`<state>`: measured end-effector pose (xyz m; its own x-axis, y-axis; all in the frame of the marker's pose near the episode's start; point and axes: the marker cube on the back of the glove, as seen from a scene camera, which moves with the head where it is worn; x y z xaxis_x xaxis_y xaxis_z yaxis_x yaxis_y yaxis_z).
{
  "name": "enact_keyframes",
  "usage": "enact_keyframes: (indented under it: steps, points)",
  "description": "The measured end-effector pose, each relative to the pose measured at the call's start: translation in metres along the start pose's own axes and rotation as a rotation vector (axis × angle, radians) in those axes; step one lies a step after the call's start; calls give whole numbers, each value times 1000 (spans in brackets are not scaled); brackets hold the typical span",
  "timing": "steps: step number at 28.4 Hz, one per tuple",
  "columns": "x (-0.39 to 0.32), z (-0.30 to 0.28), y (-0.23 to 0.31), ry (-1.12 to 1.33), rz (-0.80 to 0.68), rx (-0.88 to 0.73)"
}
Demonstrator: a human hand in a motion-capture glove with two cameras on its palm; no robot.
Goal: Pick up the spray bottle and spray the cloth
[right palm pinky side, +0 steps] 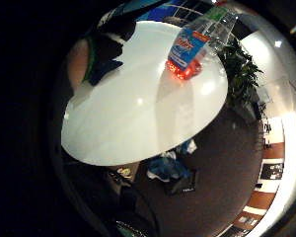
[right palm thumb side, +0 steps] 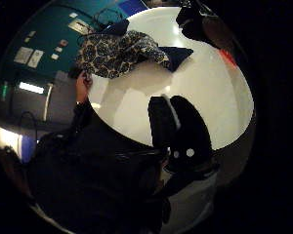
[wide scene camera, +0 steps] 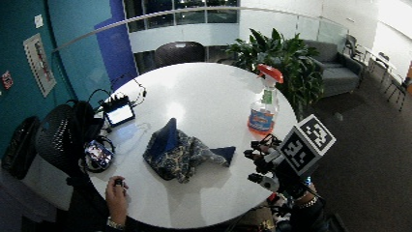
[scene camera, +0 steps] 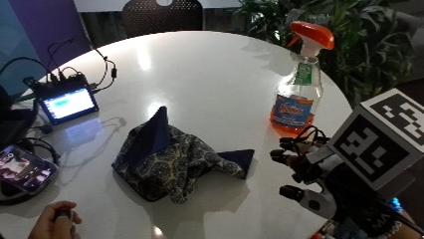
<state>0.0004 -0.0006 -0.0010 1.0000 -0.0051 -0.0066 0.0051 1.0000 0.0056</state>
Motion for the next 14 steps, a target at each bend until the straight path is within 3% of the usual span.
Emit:
enact_keyframes:
  steps: [14]
  points:
    - [-1, 1, -3, 4, -3, 33]
